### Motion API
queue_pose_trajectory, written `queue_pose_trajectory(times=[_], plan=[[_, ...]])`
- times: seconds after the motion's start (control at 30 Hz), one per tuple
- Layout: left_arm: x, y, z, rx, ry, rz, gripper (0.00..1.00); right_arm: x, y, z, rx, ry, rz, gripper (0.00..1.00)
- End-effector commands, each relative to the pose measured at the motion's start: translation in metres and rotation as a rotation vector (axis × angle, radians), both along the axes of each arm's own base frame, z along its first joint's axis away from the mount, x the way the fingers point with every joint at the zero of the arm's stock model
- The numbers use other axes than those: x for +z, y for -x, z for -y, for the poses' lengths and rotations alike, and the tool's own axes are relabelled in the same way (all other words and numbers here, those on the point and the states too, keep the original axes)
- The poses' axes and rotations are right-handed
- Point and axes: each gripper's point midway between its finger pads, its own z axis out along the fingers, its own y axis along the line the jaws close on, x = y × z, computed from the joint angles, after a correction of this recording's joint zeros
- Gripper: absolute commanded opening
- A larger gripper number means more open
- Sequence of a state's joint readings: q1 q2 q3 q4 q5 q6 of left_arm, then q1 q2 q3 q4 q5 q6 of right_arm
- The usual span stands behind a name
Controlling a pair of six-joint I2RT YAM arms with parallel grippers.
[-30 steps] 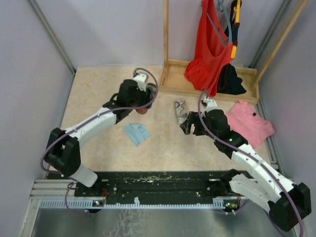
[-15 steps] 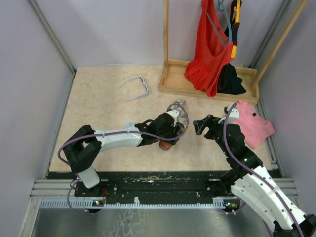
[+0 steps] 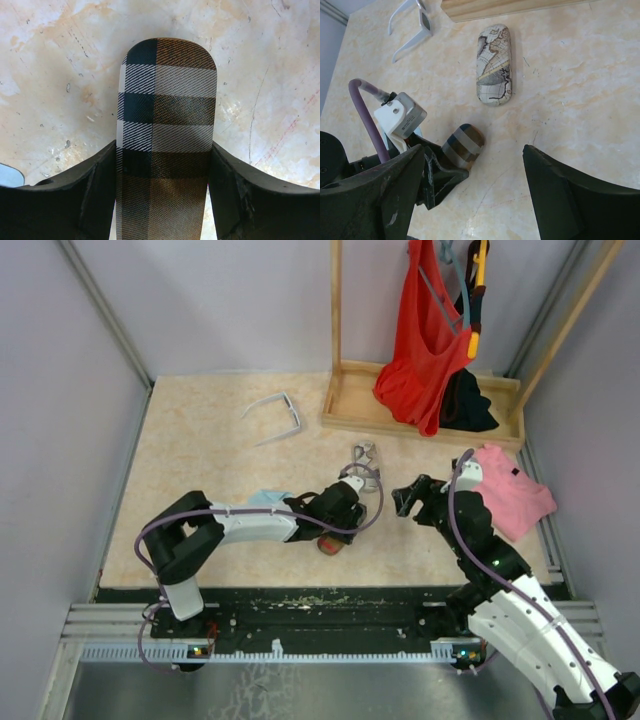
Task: Organize the sunglasses
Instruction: Place the sunglasses case at the center of the board.
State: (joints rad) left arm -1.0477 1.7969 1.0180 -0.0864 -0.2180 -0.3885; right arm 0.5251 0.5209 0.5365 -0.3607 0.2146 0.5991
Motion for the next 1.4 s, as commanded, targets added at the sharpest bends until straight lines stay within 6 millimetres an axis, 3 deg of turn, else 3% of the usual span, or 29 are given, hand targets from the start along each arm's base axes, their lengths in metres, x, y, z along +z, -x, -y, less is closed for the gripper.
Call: queue_pose_trajectory(times=[0.0,0.2,0.47,0.67,1.1,1.37], plan=[[-0.009,0.003,-0.005,0.008,-0.032,-0.003,0.63,0.014,-0.004,-0.002,0.004,-0.012,0.033,0.79],[-0.008,0.005,-0.008,-0.001,-0.048,-0.003,0.82,0.014,-0.002,-0.002,0.015,0.003,0.028,0.80],[0.019,0.004,0.000,-0.050,-0.040,0.004,1.00,0.015,-0.001,-0.002,0.019,0.000,0.029,0.80],[0.025,0.005,0.004,-0.117,-0.089,-0.014,1.00,0.011,0.000,-0.003,0.028,0.005,0.018,0.80],[0.006,0.005,0.000,-0.193,-0.164,-0.055,0.95,0.001,0.002,-0.008,0.056,0.006,-0.006,0.80],[0.012,-0.004,0.000,-0.186,-0.156,-0.030,0.78,0.000,0.002,-0.009,0.059,0.004,-0.010,0.80]])
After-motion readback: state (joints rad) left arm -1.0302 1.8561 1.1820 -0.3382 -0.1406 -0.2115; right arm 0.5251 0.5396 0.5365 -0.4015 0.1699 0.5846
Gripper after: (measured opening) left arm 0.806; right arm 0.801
